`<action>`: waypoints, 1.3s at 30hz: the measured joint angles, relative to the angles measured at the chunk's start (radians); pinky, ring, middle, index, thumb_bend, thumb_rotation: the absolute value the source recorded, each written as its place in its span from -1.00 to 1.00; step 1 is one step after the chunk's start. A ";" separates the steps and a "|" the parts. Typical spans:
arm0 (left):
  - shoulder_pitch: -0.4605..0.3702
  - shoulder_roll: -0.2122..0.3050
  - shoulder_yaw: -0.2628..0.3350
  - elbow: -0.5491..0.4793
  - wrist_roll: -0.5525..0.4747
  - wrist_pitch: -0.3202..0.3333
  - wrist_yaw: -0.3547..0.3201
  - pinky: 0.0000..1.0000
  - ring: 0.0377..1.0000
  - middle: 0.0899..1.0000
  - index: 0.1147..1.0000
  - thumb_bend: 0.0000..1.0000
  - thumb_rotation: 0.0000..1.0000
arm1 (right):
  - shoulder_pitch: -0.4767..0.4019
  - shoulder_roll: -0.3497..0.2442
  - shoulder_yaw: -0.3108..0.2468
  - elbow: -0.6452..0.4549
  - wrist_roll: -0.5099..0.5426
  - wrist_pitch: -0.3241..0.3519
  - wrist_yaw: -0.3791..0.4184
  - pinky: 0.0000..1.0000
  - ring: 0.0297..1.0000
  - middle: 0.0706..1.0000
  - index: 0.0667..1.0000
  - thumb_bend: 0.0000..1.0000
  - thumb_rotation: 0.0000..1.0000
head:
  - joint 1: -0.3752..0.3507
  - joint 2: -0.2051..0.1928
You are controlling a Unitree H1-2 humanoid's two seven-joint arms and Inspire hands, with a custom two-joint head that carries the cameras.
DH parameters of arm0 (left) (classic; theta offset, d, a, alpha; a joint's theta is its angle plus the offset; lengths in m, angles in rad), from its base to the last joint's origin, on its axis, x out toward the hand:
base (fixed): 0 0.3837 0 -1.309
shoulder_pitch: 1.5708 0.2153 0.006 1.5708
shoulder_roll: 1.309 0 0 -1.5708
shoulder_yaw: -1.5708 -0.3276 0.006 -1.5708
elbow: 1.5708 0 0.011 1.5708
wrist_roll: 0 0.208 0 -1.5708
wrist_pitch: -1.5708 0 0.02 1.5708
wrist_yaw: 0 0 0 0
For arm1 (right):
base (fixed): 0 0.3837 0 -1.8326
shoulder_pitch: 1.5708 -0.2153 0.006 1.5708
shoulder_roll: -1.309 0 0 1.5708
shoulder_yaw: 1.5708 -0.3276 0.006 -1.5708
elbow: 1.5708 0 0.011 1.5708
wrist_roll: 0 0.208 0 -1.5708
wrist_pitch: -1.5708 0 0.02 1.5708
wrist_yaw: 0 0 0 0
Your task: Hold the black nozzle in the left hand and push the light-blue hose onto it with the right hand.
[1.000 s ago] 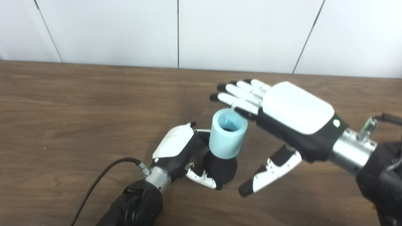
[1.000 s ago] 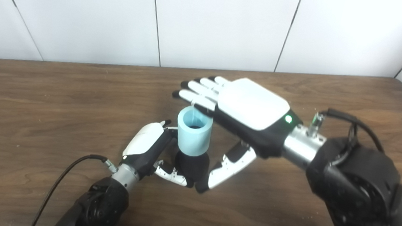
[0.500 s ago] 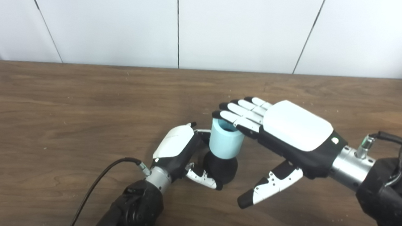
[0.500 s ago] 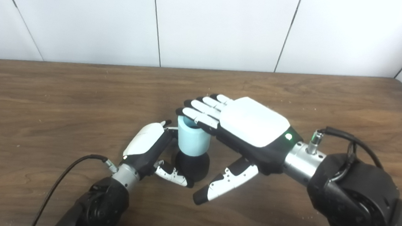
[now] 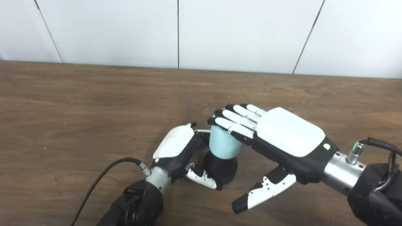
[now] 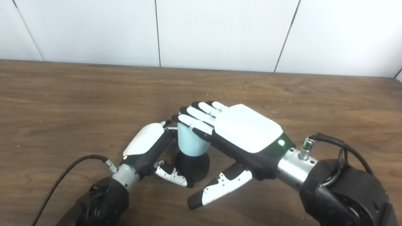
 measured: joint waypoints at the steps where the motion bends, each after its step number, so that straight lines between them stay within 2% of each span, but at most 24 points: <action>1: 0.000 0.000 0.000 0.000 0.000 -0.001 0.000 0.99 0.43 0.01 -0.23 0.03 -1.00 | -0.002 0.000 0.000 0.001 -0.001 0.001 0.001 1.00 1.00 1.00 0.97 0.44 0.86 | -0.002 0.000; 15: 0.000 0.000 -0.001 0.001 -0.003 -0.002 0.000 0.99 0.42 -0.01 -0.23 0.03 -1.00 | 0.020 0.001 0.004 0.001 -0.021 -0.002 -0.008 1.00 1.00 1.00 0.88 0.43 0.90 | 0.005 0.002; 24: -0.001 0.001 -0.004 0.001 -0.003 -0.002 -0.003 0.99 0.42 0.00 -0.24 0.03 -1.00 | 0.083 -0.001 0.008 0.000 -0.025 -0.018 -0.068 1.00 1.00 1.00 0.89 0.19 0.86 | 0.005 0.000; 33: -0.009 0.004 -0.001 0.001 -0.003 0.000 -0.020 0.99 0.42 0.01 -0.24 0.03 -1.00 | 0.109 0.000 0.031 0.028 -0.021 -0.019 -0.131 1.00 1.00 1.00 0.90 0.13 0.81 | 0.006 -0.002; 39: -0.010 0.005 -0.001 0.001 -0.003 -0.001 -0.025 0.99 0.41 0.01 -0.24 0.03 -1.00 | 0.145 0.001 0.050 0.071 -0.002 -0.027 -0.201 1.00 1.00 1.00 0.91 0.06 0.78 | 0.005 -0.003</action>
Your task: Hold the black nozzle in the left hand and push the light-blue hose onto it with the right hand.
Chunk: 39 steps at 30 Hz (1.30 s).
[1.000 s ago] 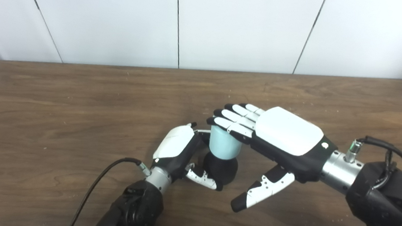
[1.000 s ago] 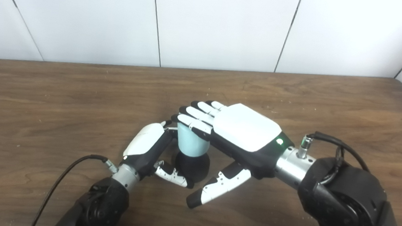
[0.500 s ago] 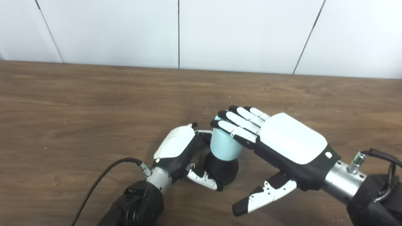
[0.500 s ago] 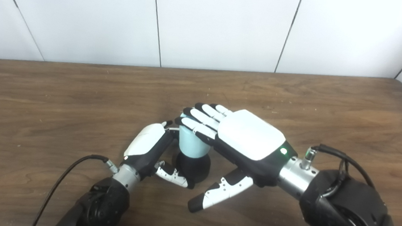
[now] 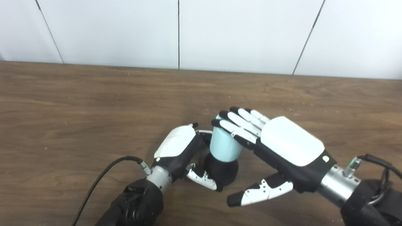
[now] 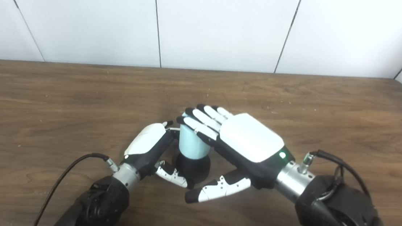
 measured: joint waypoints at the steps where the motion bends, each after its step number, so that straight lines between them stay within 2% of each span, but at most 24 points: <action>1: 0.000 0.000 0.000 0.000 0.000 0.000 0.000 0.99 0.41 0.01 -0.24 0.03 -1.00 | 0.000 0.000 0.002 0.002 0.001 0.000 -0.003 1.00 1.00 1.00 0.91 0.06 0.78 | 0.000 0.000; 18: 0.000 0.000 0.000 0.000 0.000 0.000 0.000 0.99 0.40 0.01 -0.24 0.03 -1.00 | -0.007 -0.005 0.011 0.009 0.017 0.008 -0.019 1.00 1.00 1.00 0.93 0.05 0.76 | 0.000 0.003; 23: -0.001 -0.001 0.001 0.001 0.000 0.000 0.000 0.99 0.40 0.02 -0.24 0.02 -1.00 | -0.039 -0.028 0.006 -0.028 0.030 0.064 0.027 1.00 1.00 1.00 0.93 0.05 0.73 | 0.000 0.003; 26: -0.001 -0.003 0.001 0.001 0.000 0.000 0.000 0.99 0.40 0.01 -0.24 0.02 -1.00 | -0.089 -0.036 -0.006 -0.058 0.053 0.120 0.095 1.00 1.00 0.99 0.91 0.04 0.65 | 0.002 0.003; 29: -0.001 -0.004 0.001 0.001 0.000 0.000 0.000 0.99 0.40 0.01 -0.24 0.03 -1.00 | -0.134 -0.037 -0.028 -0.072 0.069 0.156 0.129 1.00 1.00 0.99 0.90 0.04 0.60 | 0.000 0.002; 34: -0.002 -0.003 0.001 0.001 0.000 0.000 0.000 0.99 0.41 0.01 -0.24 0.03 -1.00 | -0.181 -0.021 -0.077 -0.090 0.070 0.155 0.111 1.00 1.00 0.97 0.88 0.06 0.47 | 0.000 0.000; 39: -0.002 -0.003 0.001 0.001 0.000 0.000 0.000 0.99 0.41 0.01 -0.24 0.03 -1.00 | -0.181 0.012 -0.094 -0.089 0.054 0.149 0.073 1.00 1.00 0.97 0.88 0.08 0.43 | 0.000 0.003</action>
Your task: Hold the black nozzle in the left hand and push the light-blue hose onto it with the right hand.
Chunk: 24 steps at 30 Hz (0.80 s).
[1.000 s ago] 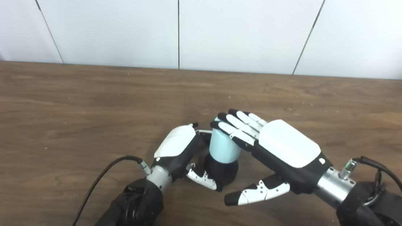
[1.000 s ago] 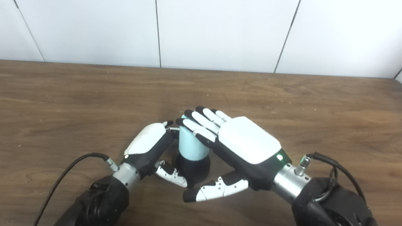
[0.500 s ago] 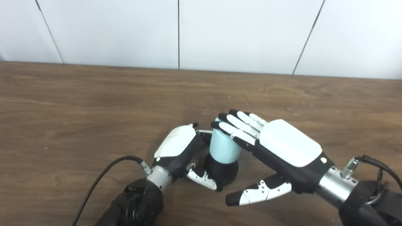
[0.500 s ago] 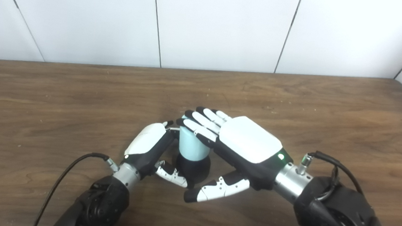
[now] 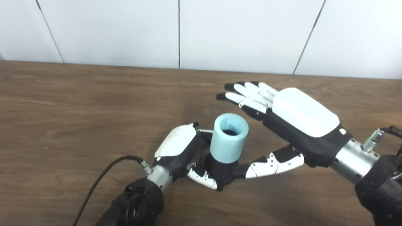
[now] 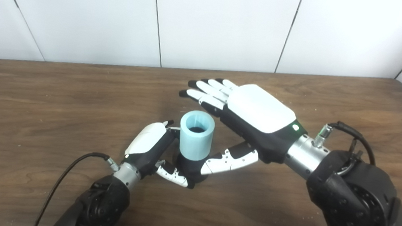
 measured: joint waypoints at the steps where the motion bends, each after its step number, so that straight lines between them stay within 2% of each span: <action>1: 0.000 0.000 0.000 0.000 0.000 0.000 0.000 0.99 0.41 0.01 -0.24 0.03 -1.00 | 0.000 0.002 -0.004 0.000 -0.003 0.000 -0.006 1.00 1.00 0.97 0.88 0.08 0.43 | 0.000 0.000; 15: 0.002 -0.004 0.005 0.000 -0.001 0.000 0.000 0.97 0.39 -0.05 -0.19 0.04 -1.00 | 0.000 -0.003 -0.027 0.014 -0.027 0.006 -0.009 1.00 1.00 0.98 0.88 0.06 0.43 | 0.000 -0.002; 16: 0.002 -0.004 0.006 0.001 -0.001 0.000 0.001 0.94 0.42 0.14 -0.16 0.04 -0.95 | 0.000 -0.003 -0.027 0.014 -0.031 0.007 -0.008 1.00 1.00 0.98 0.88 0.06 0.42 | 0.000 -0.002; 17: 0.002 -0.004 0.005 0.001 0.000 0.000 0.001 0.92 0.45 0.26 0.10 0.31 -0.97 | 0.000 -0.003 -0.027 0.014 -0.034 0.008 -0.005 1.00 1.00 0.97 0.88 0.06 0.42 | 0.000 -0.002; 18: 0.002 -0.004 0.005 0.001 0.001 0.000 0.001 0.91 0.47 0.32 0.23 0.46 -0.99 | 0.000 -0.004 -0.027 0.014 -0.036 0.008 -0.003 1.00 1.00 0.97 0.89 0.06 0.42 | 0.000 -0.002; 22: 0.005 -0.001 -0.005 -0.002 0.023 0.000 0.001 0.91 0.71 0.69 0.61 0.78 -0.98 | 0.000 -0.006 -0.028 0.014 -0.038 0.008 0.011 1.00 1.00 0.97 0.90 0.06 0.42 | 0.000 0.000; 24: 0.006 0.004 -0.015 -0.008 0.043 0.000 -0.002 0.98 0.79 0.76 0.69 0.90 -0.94 | 0.000 -0.009 -0.030 0.014 -0.040 0.009 0.018 1.00 1.00 0.97 0.92 0.07 0.42 | 0.000 0.002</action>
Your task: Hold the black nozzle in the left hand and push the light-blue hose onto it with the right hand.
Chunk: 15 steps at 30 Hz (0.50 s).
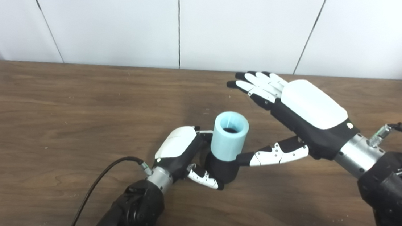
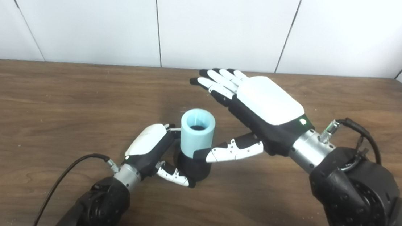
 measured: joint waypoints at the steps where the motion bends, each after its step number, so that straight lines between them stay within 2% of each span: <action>1: 0.000 0.002 -0.004 -0.003 0.007 0.000 -0.002 0.99 0.82 0.79 0.72 0.95 -0.92 | 0.000 -0.001 -0.001 0.000 -0.001 0.001 0.005 1.00 1.00 0.97 0.92 0.08 0.43 | 0.000 0.002; 6: -0.004 0.009 -0.012 -0.018 0.043 0.007 -0.029 1.00 0.87 0.86 0.78 1.00 -0.83 | 0.002 -0.001 -0.001 0.000 -0.010 0.010 0.013 1.00 1.00 0.96 0.95 0.14 0.56 | 0.000 0.003; 10: -0.007 0.015 -0.013 -0.038 0.059 0.019 -0.077 1.00 0.87 0.88 0.80 1.00 -0.82 | 0.002 -0.003 -0.002 0.001 -0.011 0.018 0.016 1.00 1.00 0.94 0.97 0.15 0.61 | 0.002 0.005; 15: -0.007 0.022 -0.013 -0.088 0.071 0.066 -0.163 1.00 0.88 0.89 0.82 1.00 -0.82 | 0.002 -0.025 -0.005 0.035 -0.012 0.014 0.016 1.00 1.00 0.94 1.00 0.15 0.67 | 0.005 0.006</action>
